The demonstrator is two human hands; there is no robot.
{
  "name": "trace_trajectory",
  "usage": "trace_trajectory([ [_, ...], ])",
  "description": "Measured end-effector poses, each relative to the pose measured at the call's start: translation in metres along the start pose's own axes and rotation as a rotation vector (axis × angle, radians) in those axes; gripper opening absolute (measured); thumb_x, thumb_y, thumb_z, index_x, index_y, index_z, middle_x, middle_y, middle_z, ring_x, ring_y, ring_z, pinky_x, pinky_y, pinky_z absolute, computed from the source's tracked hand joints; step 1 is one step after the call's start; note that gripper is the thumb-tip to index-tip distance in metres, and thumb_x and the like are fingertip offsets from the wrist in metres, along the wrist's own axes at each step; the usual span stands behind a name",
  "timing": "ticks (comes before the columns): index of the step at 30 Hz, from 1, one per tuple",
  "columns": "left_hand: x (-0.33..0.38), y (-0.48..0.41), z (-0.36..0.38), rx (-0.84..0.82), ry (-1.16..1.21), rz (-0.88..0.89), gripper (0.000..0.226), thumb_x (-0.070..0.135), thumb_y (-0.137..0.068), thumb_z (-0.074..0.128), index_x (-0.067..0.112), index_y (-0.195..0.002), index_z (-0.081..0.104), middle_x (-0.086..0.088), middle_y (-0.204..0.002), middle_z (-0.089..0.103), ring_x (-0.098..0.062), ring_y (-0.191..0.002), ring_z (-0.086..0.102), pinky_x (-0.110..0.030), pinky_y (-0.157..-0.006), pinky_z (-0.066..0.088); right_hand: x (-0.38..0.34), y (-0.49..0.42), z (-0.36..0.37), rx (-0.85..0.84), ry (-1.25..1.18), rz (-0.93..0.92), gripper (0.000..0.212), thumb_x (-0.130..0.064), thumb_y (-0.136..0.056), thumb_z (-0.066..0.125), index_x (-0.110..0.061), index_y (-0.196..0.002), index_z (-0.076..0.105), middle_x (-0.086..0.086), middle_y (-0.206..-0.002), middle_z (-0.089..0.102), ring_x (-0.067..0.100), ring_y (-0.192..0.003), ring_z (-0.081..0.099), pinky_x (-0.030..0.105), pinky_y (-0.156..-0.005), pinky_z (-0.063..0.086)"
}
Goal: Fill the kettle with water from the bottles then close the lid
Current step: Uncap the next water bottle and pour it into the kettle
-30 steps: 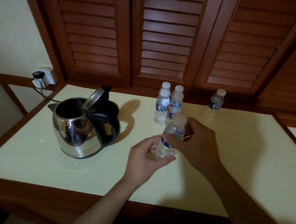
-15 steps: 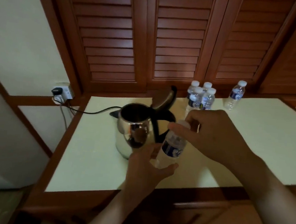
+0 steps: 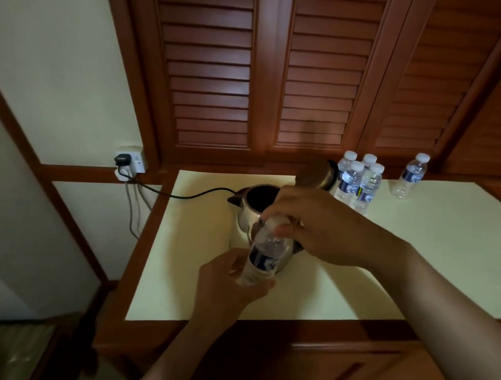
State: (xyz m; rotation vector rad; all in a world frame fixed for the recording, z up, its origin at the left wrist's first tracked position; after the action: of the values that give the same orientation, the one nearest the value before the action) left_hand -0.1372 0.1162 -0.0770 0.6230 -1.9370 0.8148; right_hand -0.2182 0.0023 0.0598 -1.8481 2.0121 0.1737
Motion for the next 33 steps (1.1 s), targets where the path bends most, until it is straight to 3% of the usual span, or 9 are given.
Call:
trace_trajectory([
  [3,0.000,0.003,-0.006,0.019,-0.004,0.006,0.046,0.029,-0.063,0.095,0.049,-0.090,0.063,0.029,-0.090,0.072,0.001,-0.082,0.071,-0.022,-0.076,0.060,-0.006,-0.006,-0.005,0.031,0.036,0.004,0.031,-0.043,-0.091,0.064,-0.022,-0.114,0.069,-0.010,-0.100,0.063,0.001,-0.084,0.056,0.021,-0.073,0.047],
  [5,0.002,0.004,-0.010,0.036,-0.008,0.017,0.048,0.028,-0.063,0.095,0.051,-0.090,0.062,0.033,-0.091,0.070,0.002,-0.084,0.070,-0.018,-0.075,0.059,-0.007,-0.011,-0.012,0.103,0.119,0.051,0.052,-0.064,-0.086,0.052,-0.015,-0.093,0.069,-0.003,-0.079,0.063,0.010,-0.069,0.055,0.029,-0.064,0.047],
  [7,0.004,0.005,-0.012,0.049,-0.024,0.023,0.050,0.028,-0.063,0.095,0.052,-0.090,0.061,0.037,-0.091,0.069,0.004,-0.084,0.069,-0.016,-0.074,0.058,-0.010,-0.015,-0.009,0.086,0.187,0.078,0.062,-0.070,-0.083,0.046,-0.010,-0.074,0.062,0.003,-0.064,0.058,0.015,-0.058,0.052,0.032,-0.057,0.042],
  [10,0.004,0.007,-0.015,0.059,-0.041,0.021,0.050,0.028,-0.064,0.095,0.052,-0.090,0.060,0.035,-0.087,0.069,0.004,-0.084,0.069,-0.014,-0.073,0.057,-0.014,-0.020,-0.001,0.003,0.236,0.070,0.057,-0.061,-0.089,0.053,-0.006,-0.073,0.058,0.005,-0.064,0.055,0.019,-0.059,0.050,0.032,-0.059,0.040],
  [13,-0.001,0.008,-0.016,0.069,-0.037,0.009,0.049,0.026,-0.065,0.095,0.049,-0.091,0.060,0.028,-0.084,0.071,0.005,-0.084,0.068,-0.014,-0.074,0.057,-0.020,-0.022,0.000,-0.063,0.211,0.030,0.038,-0.046,-0.092,0.061,-0.010,-0.080,0.059,-0.002,-0.074,0.053,0.012,-0.066,0.049,0.034,-0.065,0.043],
  [16,-0.008,0.009,-0.017,0.068,-0.013,-0.025,0.045,0.028,-0.065,0.094,0.040,-0.097,0.065,0.021,-0.090,0.073,0.004,-0.086,0.069,-0.018,-0.076,0.059,-0.023,-0.021,0.001,-0.038,0.075,-0.038,0.015,-0.030,-0.091,0.067,-0.017,-0.099,0.067,-0.007,-0.093,0.057,0.008,-0.081,0.054,0.029,-0.074,0.045],
  [19,-0.017,0.009,-0.018,0.077,0.010,-0.063,0.045,0.026,-0.064,0.095,0.028,-0.102,0.069,0.013,-0.092,0.075,0.000,-0.085,0.071,-0.018,-0.074,0.059,-0.015,-0.017,0.000,0.043,-0.074,-0.043,0.026,-0.023,-0.089,0.071,-0.023,-0.115,0.067,-0.011,-0.106,0.063,0.005,-0.094,0.058,0.023,-0.079,0.048],
  [25,-0.029,0.010,-0.023,0.097,0.074,-0.139,0.046,0.021,-0.066,0.094,0.028,-0.103,0.068,0.013,-0.094,0.075,0.003,-0.087,0.070,-0.010,-0.070,0.054,0.024,0.025,0.013,0.344,-0.230,0.118,0.031,-0.030,-0.081,0.079,-0.025,-0.110,0.069,-0.014,-0.096,0.063,0.006,-0.086,0.061,0.018,-0.072,0.049],
  [33,-0.034,0.008,-0.036,0.143,0.081,-0.129,0.045,0.023,-0.068,0.093,0.022,-0.106,0.069,0.011,-0.096,0.075,0.003,-0.089,0.069,-0.011,-0.074,0.054,0.124,0.079,0.131,0.359,-0.206,0.465,0.029,-0.031,-0.074,0.085,-0.024,-0.099,0.072,-0.013,-0.094,0.067,0.004,-0.081,0.063,0.013,-0.071,0.045],
])
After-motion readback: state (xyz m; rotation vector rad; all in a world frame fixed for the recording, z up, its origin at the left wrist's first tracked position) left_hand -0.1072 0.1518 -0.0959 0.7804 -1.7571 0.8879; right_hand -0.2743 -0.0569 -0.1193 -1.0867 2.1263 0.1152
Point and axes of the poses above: each hand's wrist, its own y-axis away from the middle knuckle, its own z-axis out of the palm, x = y × z, the point moved 8 cm from there along -y, towards the middle knuckle
